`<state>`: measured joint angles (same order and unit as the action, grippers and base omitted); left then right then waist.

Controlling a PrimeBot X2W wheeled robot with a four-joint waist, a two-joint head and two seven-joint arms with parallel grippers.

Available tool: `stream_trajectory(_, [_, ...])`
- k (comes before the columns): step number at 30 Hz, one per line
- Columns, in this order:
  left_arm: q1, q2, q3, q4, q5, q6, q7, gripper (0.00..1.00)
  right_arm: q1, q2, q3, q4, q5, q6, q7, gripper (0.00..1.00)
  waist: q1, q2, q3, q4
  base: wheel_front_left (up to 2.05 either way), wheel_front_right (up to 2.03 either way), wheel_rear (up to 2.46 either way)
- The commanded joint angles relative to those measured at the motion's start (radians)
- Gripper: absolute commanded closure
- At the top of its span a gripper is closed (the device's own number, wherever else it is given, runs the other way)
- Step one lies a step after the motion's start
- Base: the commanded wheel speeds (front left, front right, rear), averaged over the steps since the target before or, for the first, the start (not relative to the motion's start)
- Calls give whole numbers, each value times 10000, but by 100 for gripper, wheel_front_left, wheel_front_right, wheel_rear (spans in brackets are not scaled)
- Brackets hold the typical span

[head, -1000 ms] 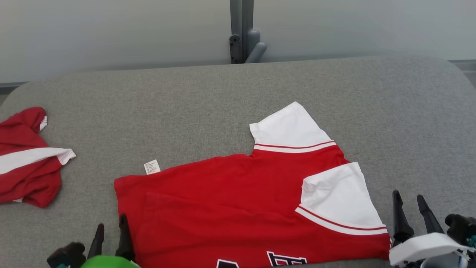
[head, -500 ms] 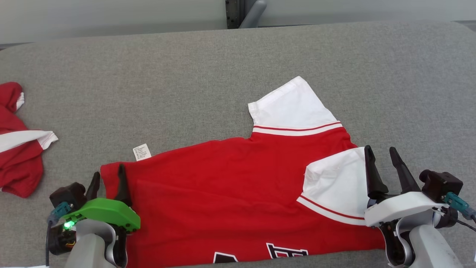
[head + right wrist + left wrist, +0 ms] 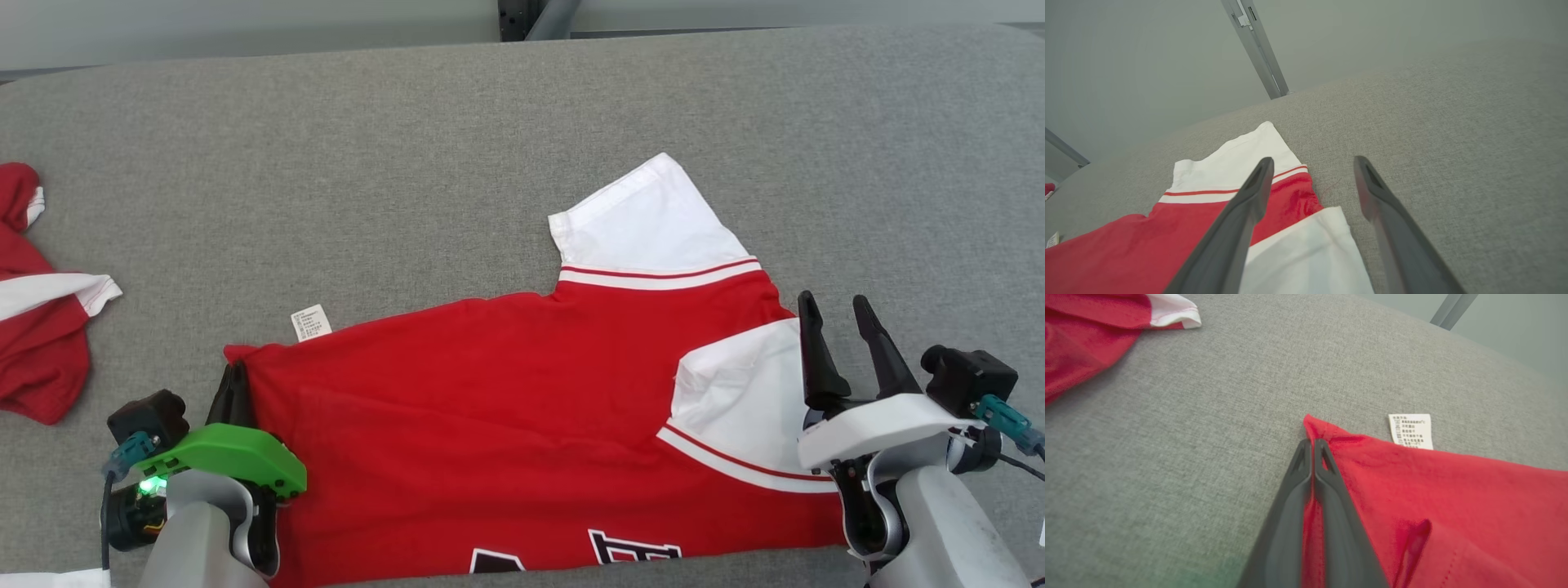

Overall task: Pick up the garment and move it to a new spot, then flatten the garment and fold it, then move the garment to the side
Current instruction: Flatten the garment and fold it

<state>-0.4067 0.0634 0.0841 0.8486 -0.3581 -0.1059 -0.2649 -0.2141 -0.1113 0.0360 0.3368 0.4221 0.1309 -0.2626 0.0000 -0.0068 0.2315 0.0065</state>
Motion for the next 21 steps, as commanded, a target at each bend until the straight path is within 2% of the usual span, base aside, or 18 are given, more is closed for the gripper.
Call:
stream_trajectory(1, [-203, -14, -41, -56, 118, -78, 12, 100, -254, -70, 28, 124, 105, -5, -26, 0, 0, 68, 120, 130, 0, 0, 0])
stream_trajectory(8, [-502, -95, -249, -962, 201, -162, 6, 100, -1934, -604, 999, 1397, -15, -5, 5, 0, 0, 68, 646, 768, 0, 0, 0])
stream_trajectory(14, [-969, -105, -1265, -1230, -597, -209, 8, 100, -4043, -1079, 1678, 3034, -273, -5, 751, 0, 0, 68, 1212, 1510, 0, 0, 0])
stream_trajectory(21, [-1465, -106, -2048, -1420, -1076, 9, 8, 100, -5748, -1409, 1656, 4667, -789, -7, 1605, 0, 0, 68, 1684, 2051, 0, 0, 0])
